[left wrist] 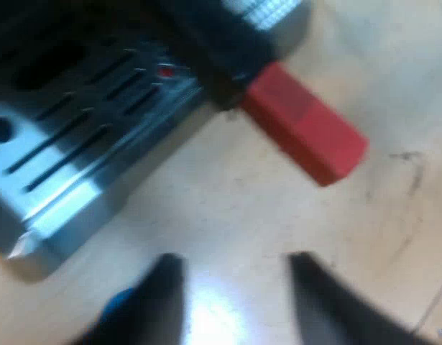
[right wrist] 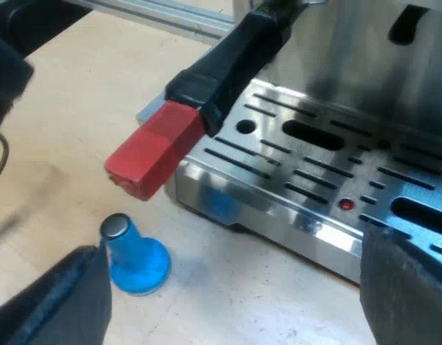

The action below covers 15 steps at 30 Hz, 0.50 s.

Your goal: Put the handle in the coffee machine

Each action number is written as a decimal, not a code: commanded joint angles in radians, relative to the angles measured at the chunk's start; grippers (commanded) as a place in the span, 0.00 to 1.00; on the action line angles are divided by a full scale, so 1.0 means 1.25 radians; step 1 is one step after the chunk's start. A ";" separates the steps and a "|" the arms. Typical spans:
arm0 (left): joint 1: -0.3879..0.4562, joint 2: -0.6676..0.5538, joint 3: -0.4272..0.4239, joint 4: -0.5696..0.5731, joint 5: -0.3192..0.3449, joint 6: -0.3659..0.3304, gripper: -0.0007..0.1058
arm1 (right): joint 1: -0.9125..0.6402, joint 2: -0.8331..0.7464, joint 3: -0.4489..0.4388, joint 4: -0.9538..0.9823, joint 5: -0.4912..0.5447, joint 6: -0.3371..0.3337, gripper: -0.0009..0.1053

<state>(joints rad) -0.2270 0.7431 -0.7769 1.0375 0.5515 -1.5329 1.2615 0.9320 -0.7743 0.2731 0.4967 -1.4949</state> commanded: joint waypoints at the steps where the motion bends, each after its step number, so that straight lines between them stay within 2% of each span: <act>1: 0.033 -0.025 -0.013 0.007 0.010 0.004 0.67 | 0.000 -0.007 -0.023 0.001 -0.045 -0.023 0.69; 2: 0.053 -0.034 -0.022 0.006 0.014 0.004 0.66 | 0.000 -0.007 -0.034 0.002 -0.061 -0.049 0.69; 6: 0.092 -0.049 -0.061 0.006 0.019 0.022 0.65 | -0.011 -0.007 -0.077 0.047 -0.065 -0.080 0.69; 8: 0.118 -0.051 -0.110 -0.006 0.019 0.029 0.65 | -0.034 -0.007 -0.118 0.103 -0.082 -0.082 0.69; 9: 0.118 -0.051 -0.110 -0.006 0.019 0.029 0.65 | -0.034 -0.007 -0.118 0.103 -0.082 -0.082 0.69; 11: 0.130 -0.051 -0.151 -0.027 0.021 0.029 0.65 | -0.116 -0.007 -0.191 0.213 -0.117 -0.082 0.69; 13: 0.145 -0.051 -0.215 -0.078 0.019 0.028 0.65 | -0.194 -0.008 -0.243 0.261 -0.138 -0.082 0.69; 15: 0.144 -0.051 -0.249 -0.088 0.002 0.004 0.65 | -0.241 -0.008 -0.274 0.282 -0.138 -0.082 0.69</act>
<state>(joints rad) -0.0469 0.6872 -1.0725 0.9523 0.5520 -1.5222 0.9653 0.9290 -1.1051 0.6011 0.3291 -1.5836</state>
